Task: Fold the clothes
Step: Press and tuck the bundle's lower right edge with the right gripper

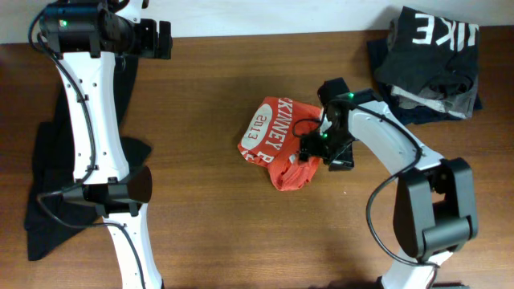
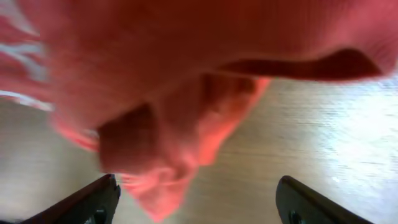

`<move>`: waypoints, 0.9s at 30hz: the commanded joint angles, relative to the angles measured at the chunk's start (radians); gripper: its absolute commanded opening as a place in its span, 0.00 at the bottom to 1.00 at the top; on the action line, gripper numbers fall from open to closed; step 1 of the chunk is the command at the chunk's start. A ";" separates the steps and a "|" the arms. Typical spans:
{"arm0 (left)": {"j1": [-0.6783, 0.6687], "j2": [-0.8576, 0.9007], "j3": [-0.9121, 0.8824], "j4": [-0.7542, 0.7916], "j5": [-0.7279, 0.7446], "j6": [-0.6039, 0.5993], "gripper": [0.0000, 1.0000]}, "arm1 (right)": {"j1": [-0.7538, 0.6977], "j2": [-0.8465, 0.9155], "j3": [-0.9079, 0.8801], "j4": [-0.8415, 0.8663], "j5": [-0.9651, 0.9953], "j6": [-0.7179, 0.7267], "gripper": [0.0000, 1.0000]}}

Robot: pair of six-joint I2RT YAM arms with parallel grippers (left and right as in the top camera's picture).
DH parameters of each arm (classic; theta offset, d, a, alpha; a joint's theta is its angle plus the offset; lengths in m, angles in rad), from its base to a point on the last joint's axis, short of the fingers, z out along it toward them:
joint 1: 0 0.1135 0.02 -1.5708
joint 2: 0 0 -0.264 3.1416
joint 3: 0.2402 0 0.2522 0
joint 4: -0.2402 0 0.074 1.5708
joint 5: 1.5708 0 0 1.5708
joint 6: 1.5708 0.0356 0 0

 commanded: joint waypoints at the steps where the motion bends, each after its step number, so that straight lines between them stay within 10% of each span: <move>1: 0.006 0.007 0.010 -0.001 -0.011 0.020 0.99 | -0.004 -0.035 -0.004 0.027 -0.077 -0.001 0.85; 27: 0.006 0.007 0.010 -0.002 -0.010 0.020 0.99 | -0.023 0.025 -0.092 0.272 0.097 0.299 0.94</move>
